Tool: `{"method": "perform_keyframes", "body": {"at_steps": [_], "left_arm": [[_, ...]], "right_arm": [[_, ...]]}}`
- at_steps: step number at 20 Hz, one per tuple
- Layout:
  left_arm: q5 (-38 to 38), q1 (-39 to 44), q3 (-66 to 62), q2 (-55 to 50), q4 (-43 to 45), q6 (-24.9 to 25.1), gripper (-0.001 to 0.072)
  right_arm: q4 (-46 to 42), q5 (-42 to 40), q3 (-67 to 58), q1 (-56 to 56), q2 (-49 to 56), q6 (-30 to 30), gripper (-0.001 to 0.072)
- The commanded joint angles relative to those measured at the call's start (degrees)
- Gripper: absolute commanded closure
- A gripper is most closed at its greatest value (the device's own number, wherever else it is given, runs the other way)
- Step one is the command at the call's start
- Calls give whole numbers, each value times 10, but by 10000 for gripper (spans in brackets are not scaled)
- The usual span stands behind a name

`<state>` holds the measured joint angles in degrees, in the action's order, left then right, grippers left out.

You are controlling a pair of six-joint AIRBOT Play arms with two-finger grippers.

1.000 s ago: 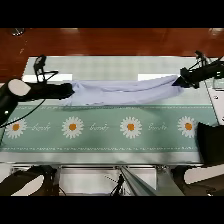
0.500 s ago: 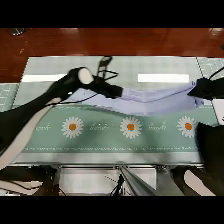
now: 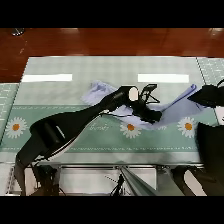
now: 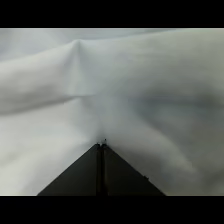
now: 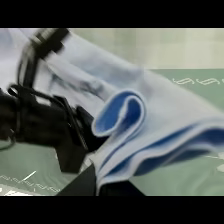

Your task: Fold the shirts.

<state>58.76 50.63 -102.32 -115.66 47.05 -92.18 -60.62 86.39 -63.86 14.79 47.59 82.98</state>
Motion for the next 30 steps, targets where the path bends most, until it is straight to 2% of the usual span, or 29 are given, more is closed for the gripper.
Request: {"method": "perform_keyframes", "body": {"at_steps": [1,3,5,7,10,12,14,18,21,23,26,27,28,29,30], "left_arm": [[35,-23,-11,5,-21,17,688],[71,-93,-10,35,-20,18,688],[117,-170,-9,78,-16,42,688],[140,-247,4,137,29,43,688],[147,-363,41,250,137,43,687],[139,-432,78,334,150,46,687],[96,-479,140,435,150,74,688],[48,-506,308,611,146,78,687],[35,-506,423,725,103,103,688],[17,-506,478,772,85,103,688],[18,-506,529,789,73,103,688],[14,-506,542,786,68,103,688],[6,-505,556,781,68,103,688],[-5,-503,569,776,69,103,688],[-16,-502,579,770,69,103,687]], "right_arm": [[5,1,2,0,-5,0,685],[7,0,2,-3,-5,0,685],[6,-7,1,-32,-3,0,685],[8,-32,-2,-78,12,17,685],[17,-69,-39,-167,81,36,686],[18,-103,-84,-234,148,46,685],[18,-142,-142,-296,229,59,685],[29,-203,-284,-384,405,84,685],[77,-235,-365,-413,515,85,685],[124,-248,-407,-418,577,86,685],[193,-269,-444,-422,640,87,684],[223,-280,-444,-423,653,86,618],[253,-285,-444,-424,665,85,326],[282,-283,-444,-424,673,68,86],[292,-268,-444,-422,675,40,84]]}}
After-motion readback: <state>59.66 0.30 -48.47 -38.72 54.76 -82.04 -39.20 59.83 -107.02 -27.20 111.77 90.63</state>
